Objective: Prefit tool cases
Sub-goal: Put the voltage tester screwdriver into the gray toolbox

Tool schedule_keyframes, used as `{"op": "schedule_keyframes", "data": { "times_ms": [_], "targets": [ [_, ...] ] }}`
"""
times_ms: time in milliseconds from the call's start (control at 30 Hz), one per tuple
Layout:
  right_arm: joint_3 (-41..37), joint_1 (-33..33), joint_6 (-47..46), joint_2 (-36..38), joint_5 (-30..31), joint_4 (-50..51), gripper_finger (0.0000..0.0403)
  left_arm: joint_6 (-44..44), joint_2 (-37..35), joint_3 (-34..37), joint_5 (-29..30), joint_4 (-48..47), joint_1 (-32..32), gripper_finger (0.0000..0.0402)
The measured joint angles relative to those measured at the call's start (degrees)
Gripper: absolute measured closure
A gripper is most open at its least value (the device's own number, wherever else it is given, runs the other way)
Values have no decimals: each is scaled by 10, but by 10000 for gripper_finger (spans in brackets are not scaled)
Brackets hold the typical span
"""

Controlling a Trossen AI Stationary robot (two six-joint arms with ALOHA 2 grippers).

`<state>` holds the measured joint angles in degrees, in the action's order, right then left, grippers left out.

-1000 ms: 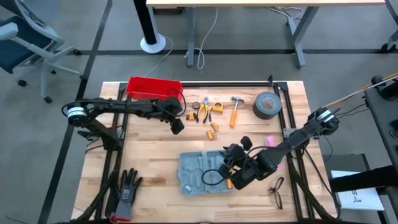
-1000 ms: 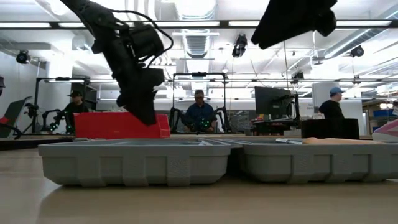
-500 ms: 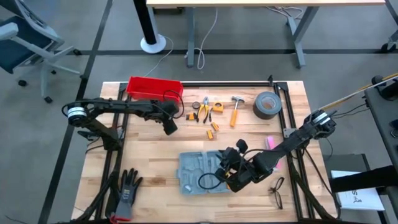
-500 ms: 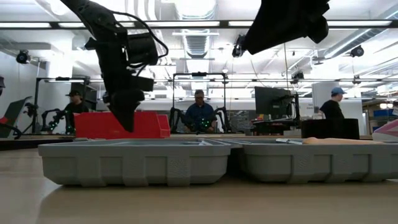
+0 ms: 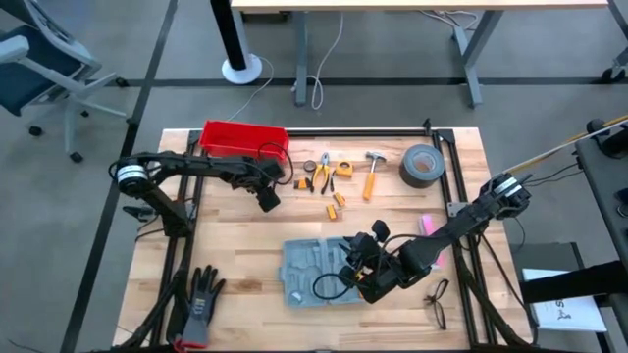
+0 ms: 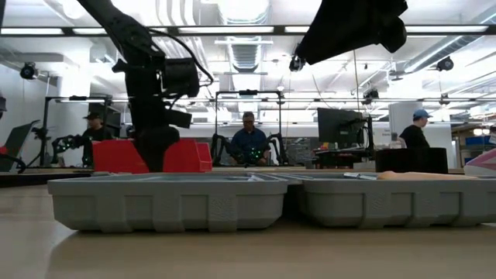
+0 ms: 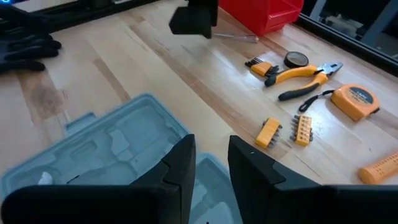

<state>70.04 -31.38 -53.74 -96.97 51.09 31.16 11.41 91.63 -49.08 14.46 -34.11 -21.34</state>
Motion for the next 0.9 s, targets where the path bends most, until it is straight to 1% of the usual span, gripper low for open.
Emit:
{"op": "schedule_keyframes", "data": {
  "times_ms": [200, 300, 567, 733, 900],
  "targets": [
    [0, 0, 5, 0, 0, -4, 338, -8, 25, 0, 1, 21, -9, 213],
    [0, 0, 5, 0, 0, -4, 339, -10, 32, 0, 11, 30, -15, 218],
    [0, 0, 4, 0, 0, -6, 328, -15, 32, 0, 12, 31, -33, 232],
    [0, 0, 9, 1, 0, -16, 325, -21, 32, 0, -10, 32, -41, 237],
    [1, 0, 29, 1, 0, -35, 336, -23, 36, 0, -25, 34, -48, 241]
  ]
}}
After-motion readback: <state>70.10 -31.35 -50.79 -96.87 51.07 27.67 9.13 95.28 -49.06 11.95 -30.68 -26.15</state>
